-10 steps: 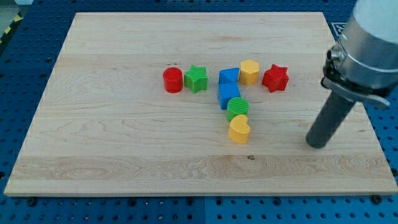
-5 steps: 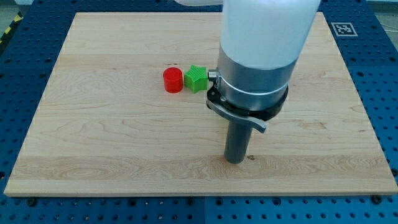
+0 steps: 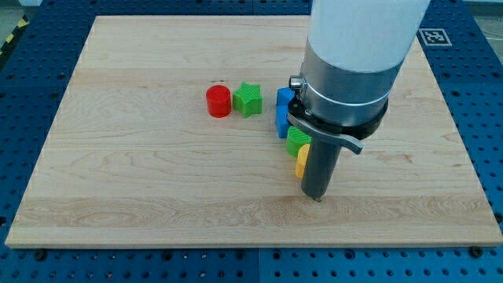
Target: Move the yellow heart to the bottom right of the green circle
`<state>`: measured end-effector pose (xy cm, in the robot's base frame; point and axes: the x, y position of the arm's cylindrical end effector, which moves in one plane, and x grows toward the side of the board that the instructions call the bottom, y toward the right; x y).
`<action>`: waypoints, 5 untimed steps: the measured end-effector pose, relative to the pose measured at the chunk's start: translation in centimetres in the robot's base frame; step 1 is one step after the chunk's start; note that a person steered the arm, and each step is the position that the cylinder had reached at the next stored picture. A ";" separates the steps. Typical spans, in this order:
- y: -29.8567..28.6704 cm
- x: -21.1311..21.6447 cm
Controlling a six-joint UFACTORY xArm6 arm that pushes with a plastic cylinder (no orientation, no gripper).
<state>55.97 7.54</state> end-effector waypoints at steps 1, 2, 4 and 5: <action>-0.2 0.6; -2.0 0.6; -0.6 -0.7; 1.3 -0.7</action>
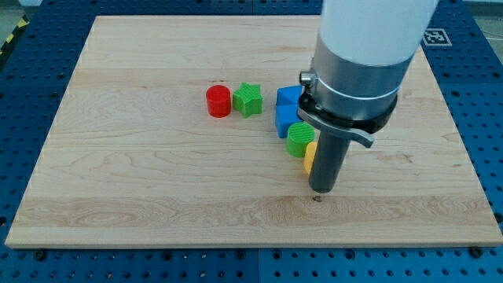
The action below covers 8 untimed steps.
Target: Move the yellow heart to the bottom right of the green circle
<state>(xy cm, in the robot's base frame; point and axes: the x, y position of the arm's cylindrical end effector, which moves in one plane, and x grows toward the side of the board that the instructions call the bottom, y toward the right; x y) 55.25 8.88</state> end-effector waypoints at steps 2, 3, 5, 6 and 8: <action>1.3 1.0; 0.1 2.9; -1.5 0.5; -1.0 0.0; 0.2 -0.5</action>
<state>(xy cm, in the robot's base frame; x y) 54.75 9.13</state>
